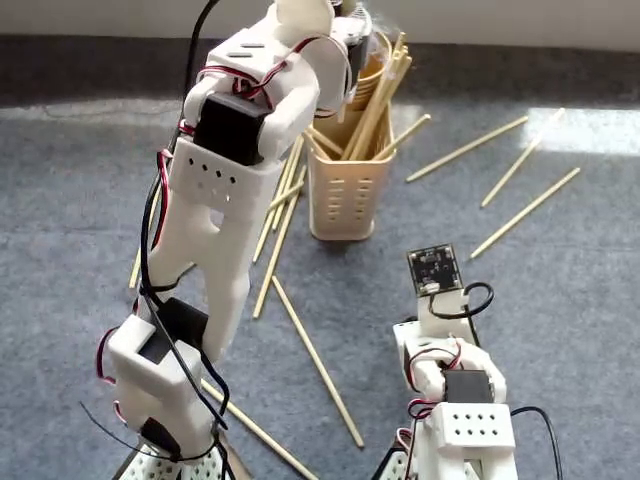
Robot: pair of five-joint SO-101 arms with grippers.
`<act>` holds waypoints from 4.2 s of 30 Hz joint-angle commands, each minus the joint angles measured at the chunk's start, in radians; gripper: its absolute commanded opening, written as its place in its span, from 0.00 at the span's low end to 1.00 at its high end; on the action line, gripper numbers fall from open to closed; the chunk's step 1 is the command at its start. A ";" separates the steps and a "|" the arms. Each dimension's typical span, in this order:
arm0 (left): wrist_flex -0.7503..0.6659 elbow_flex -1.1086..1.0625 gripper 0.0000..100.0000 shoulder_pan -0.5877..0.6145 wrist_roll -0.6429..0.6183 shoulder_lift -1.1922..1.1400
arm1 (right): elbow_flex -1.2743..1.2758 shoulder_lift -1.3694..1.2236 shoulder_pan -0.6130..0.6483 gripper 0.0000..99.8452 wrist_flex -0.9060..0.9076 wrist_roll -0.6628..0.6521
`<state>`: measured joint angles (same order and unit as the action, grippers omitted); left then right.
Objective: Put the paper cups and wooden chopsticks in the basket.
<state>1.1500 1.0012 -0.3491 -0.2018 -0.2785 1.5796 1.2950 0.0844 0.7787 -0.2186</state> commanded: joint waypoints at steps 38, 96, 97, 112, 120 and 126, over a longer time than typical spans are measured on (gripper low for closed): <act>0.539 -0.237 0.17 0.265 0.756 -0.608 | -0.001 0.012 -0.007 0.14 -0.018 -0.012; 0.097 0.292 0.00 -0.120 0.109 -0.114 | -0.005 0.012 -0.007 0.14 -0.018 -0.012; 0.097 0.283 0.00 -0.116 0.110 -0.114 | -0.005 0.012 -0.007 0.14 -0.018 -0.012; 0.169 0.243 0.17 -0.042 0.114 -0.104 | -0.004 0.012 -0.007 0.14 -0.018 -0.012; 0.221 0.433 0.17 0.266 0.109 -0.012 | -0.004 0.012 -0.007 0.14 -0.018 -0.012; 0.459 0.484 0.17 0.559 0.114 0.035 | -0.004 0.012 -0.007 0.14 -0.018 -0.012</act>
<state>1.4553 1.4415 0.0407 -0.0821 -0.2984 1.5827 1.2950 0.0844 0.7787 -0.2202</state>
